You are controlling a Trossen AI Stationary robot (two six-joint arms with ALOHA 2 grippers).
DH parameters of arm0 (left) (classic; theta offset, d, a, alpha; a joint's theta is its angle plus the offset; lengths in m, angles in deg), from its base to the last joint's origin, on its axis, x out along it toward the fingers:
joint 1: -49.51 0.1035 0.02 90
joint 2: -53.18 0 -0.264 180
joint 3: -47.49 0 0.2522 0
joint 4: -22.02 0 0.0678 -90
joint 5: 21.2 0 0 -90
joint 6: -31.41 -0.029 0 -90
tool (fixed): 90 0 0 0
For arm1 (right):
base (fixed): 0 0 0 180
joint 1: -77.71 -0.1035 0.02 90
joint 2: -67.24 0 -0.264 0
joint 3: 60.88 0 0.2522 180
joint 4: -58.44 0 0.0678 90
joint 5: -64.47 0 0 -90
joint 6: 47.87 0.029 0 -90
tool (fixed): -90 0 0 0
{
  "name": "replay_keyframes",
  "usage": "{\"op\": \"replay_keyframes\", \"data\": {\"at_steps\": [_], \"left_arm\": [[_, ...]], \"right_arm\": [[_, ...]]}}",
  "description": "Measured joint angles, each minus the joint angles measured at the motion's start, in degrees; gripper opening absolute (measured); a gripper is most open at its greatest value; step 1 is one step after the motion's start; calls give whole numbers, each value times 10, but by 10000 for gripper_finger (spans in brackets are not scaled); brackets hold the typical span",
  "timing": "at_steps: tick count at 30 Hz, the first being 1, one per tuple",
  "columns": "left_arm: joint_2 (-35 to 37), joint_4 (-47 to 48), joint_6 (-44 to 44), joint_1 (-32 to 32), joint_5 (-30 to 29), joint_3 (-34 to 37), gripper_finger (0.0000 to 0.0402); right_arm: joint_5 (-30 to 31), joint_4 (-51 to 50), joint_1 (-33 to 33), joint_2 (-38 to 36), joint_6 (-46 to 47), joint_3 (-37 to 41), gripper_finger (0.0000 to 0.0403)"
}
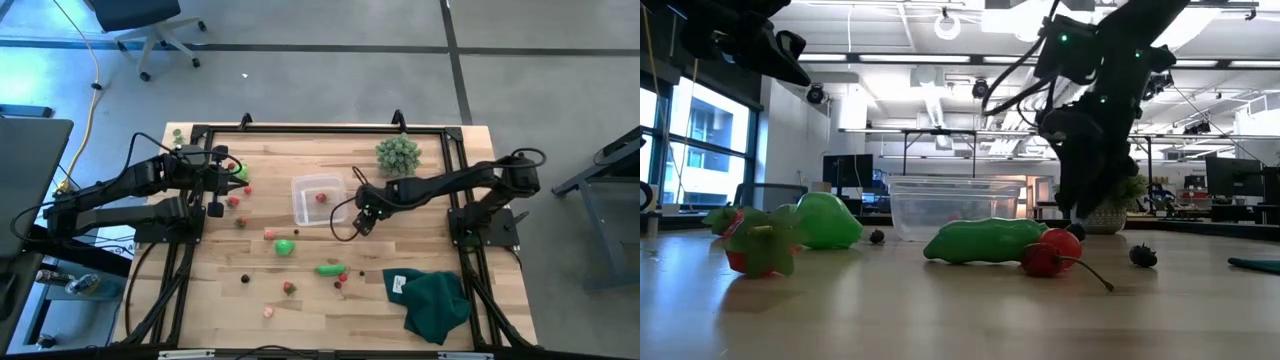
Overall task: Pick and placing Produce into tupperware
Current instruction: Put the blackberry into the transparent bin
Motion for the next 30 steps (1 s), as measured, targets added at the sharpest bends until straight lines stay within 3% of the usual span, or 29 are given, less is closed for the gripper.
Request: {"op": "replay_keyframes", "data": {"at_steps": [15,30], "left_arm": [[0,0,0,0,0,0,1],[0,0,0,0,0,0,1]], "right_arm": [[-1,22,-1,54,-13,0,227],[13,24,-2,62,-26,-2,224]]}}
